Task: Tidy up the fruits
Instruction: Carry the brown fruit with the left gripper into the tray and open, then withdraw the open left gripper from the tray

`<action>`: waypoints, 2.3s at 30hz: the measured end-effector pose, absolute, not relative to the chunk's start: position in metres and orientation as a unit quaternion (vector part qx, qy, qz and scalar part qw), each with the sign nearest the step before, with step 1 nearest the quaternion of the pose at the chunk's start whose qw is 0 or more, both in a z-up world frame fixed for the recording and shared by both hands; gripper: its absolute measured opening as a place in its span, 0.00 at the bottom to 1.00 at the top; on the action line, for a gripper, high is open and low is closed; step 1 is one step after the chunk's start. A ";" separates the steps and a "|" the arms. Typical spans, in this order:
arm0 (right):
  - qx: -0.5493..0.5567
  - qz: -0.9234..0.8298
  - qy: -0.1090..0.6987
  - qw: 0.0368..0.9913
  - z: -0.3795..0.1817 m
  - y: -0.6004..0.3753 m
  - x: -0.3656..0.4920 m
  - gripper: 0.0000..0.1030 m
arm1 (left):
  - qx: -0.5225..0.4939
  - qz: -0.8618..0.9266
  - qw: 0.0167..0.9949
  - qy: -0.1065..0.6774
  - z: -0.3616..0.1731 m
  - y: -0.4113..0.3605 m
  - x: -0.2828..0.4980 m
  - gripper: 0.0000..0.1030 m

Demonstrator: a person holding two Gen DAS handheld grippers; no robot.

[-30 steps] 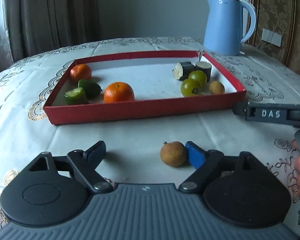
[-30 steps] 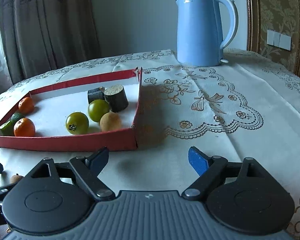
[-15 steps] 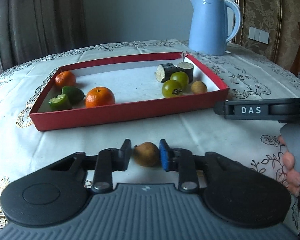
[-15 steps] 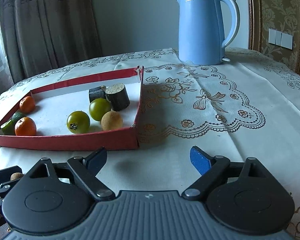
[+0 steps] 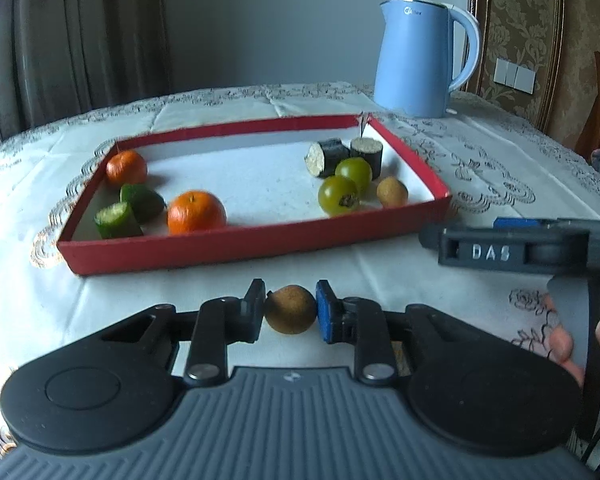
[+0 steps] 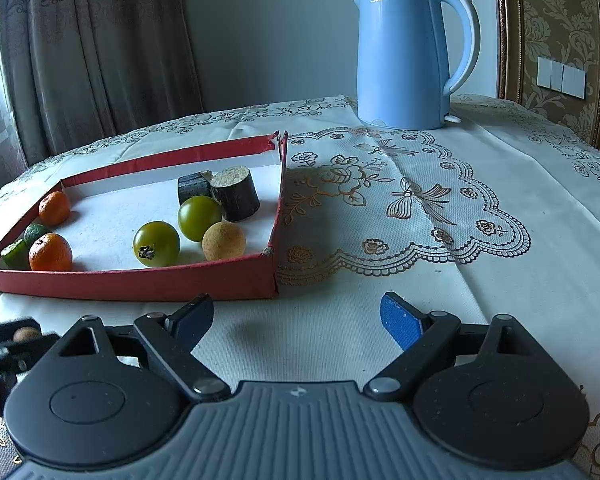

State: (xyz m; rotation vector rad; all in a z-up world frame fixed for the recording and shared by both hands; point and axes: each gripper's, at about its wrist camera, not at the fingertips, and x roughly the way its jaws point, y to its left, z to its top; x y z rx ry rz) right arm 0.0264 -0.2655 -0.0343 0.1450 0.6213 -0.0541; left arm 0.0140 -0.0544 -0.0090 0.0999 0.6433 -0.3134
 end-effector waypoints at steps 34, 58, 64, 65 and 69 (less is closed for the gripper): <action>0.063 -0.029 0.309 0.949 -0.036 -0.263 0.027 0.89 | 0.038 -0.084 0.950 0.298 0.012 -0.028 0.144 0.24; 0.056 -0.030 0.312 0.948 -0.036 -0.260 0.028 0.91 | 0.045 -0.067 0.942 0.326 -0.020 -0.027 0.162 0.58; 0.051 -0.031 0.314 0.947 -0.036 -0.259 0.029 0.92 | 0.053 -0.068 0.943 0.321 -0.019 -0.028 0.154 0.67; 0.051 -0.031 0.314 0.947 -0.036 -0.259 0.029 0.92 | 0.053 -0.066 0.944 0.318 -0.018 -0.028 0.152 0.71; 0.049 -0.032 0.315 0.947 -0.036 -0.258 0.029 0.92 | 0.044 -0.067 0.947 0.312 -0.015 -0.023 0.145 0.78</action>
